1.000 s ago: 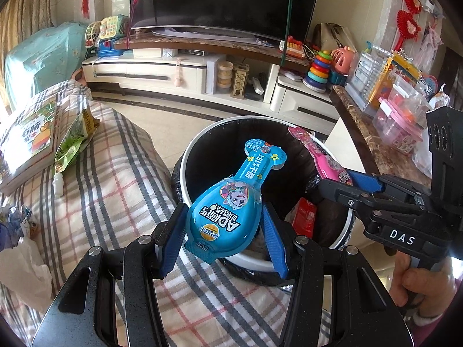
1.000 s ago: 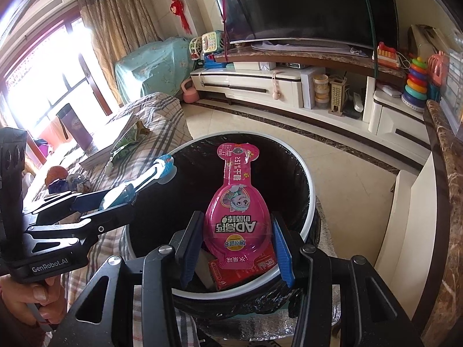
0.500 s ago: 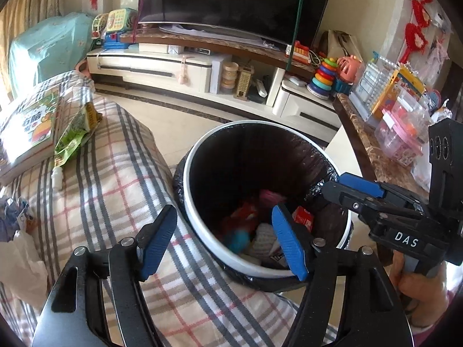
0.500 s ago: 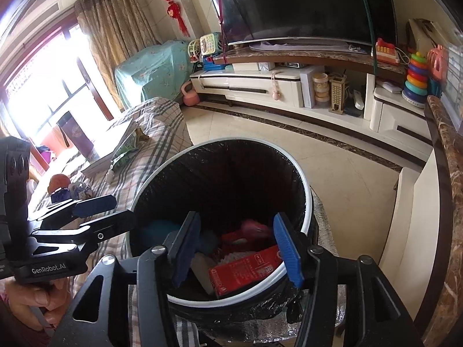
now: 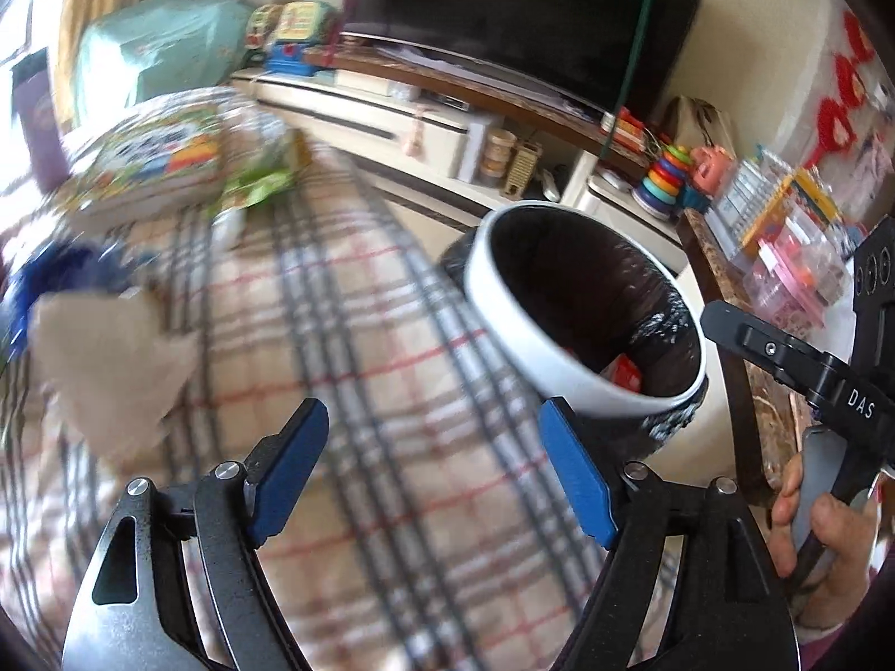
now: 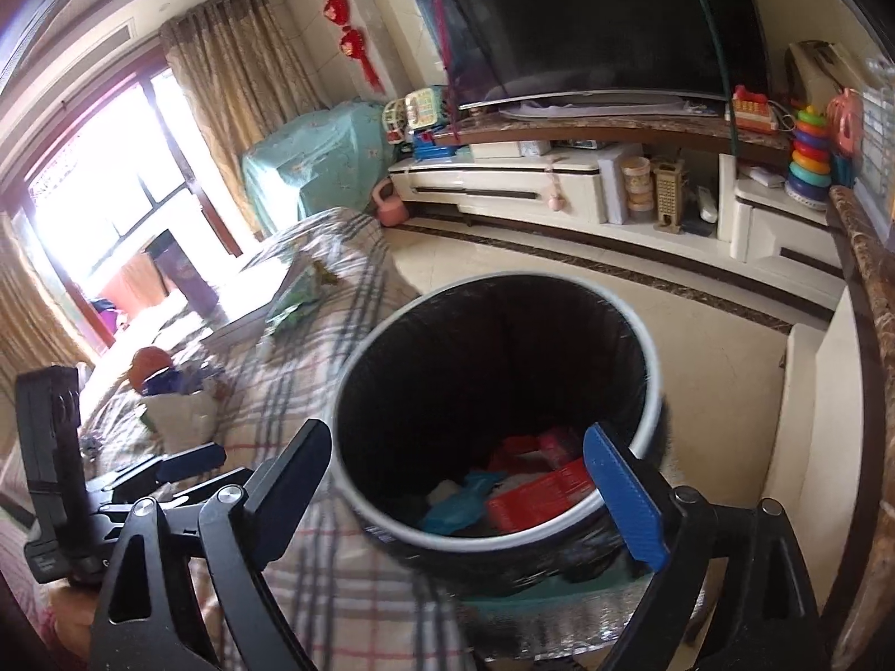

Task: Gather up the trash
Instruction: 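Move both tools back to the bed toward the green carton and white plastic bag, then grasp the green milk carton with the left tool while the right tool grasps the white plastic bag, then carry the green carton in the left tool while the right tool carries the plastic bag to the bin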

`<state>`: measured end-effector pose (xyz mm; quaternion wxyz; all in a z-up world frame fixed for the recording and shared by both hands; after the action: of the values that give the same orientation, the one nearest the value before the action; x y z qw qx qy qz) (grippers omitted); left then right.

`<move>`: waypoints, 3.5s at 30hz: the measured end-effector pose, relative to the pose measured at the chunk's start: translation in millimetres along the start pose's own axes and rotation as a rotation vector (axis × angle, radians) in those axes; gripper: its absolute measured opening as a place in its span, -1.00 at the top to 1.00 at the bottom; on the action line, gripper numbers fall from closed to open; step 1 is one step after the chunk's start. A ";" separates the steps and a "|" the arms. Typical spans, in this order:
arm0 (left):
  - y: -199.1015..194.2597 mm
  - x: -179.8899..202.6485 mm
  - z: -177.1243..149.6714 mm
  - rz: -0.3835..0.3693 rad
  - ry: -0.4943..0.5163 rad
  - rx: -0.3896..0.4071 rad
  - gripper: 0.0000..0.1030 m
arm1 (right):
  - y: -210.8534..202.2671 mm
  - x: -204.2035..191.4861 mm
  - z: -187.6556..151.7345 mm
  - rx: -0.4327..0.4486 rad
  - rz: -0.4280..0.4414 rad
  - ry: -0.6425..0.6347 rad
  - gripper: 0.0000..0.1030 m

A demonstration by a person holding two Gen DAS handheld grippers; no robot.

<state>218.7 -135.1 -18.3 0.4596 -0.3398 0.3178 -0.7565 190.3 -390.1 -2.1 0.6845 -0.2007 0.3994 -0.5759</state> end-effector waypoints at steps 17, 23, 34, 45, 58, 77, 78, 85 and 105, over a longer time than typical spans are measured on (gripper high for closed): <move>-58.2 -129.2 -63.3 0.144 -0.278 0.074 -0.60 | 41.1 -111.0 -35.9 -0.073 0.129 -0.175 -0.82; -68.0 -160.4 -72.6 0.184 -0.327 0.083 -0.60 | 60.5 -140.4 -47.4 -0.106 0.185 -0.247 -0.82; -67.5 -198.4 -66.6 0.244 -0.358 0.070 -0.60 | 81.7 -160.6 -46.0 -0.144 0.229 -0.237 -0.82; -50.3 -241.3 -21.8 0.332 -0.385 0.084 -0.60 | 107.9 -181.0 -36.3 -0.173 0.264 -0.272 -0.81; -10.7 -270.1 24.4 0.460 -0.458 0.057 -0.62 | 145.7 -204.9 -17.5 -0.194 0.272 -0.325 -0.79; -19.6 -218.1 -1.0 0.289 -0.288 0.097 0.65 | 130.3 -188.3 -23.1 -0.171 0.257 -0.310 0.72; -21.1 -211.2 -3.7 0.276 -0.275 0.097 0.65 | 126.7 -184.6 -23.6 -0.166 0.253 -0.305 0.72; -38.5 -157.6 -28.4 0.187 -0.181 0.101 0.66 | 104.3 -154.9 -26.8 -0.144 0.224 -0.257 0.73; -56.0 -98.5 -72.6 0.140 -0.092 0.002 -0.47 | 59.7 -115.3 -50.3 -0.123 0.208 -0.187 0.74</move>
<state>167.5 -12.1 -36.9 0.5258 -0.3508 0.3185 -0.7064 186.6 -256.1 -39.8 0.7611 -0.2524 0.3869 -0.4553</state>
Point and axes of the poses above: each gripper's, at about its wrist camera, not at the fingertips, and y roughly the way its jaws point, x to its right, z to its top, the point moved 1 cm from there along y, roughly the way its jaws point, and after that the axes turned 5 degrees about -x, right-handed, at the moved point
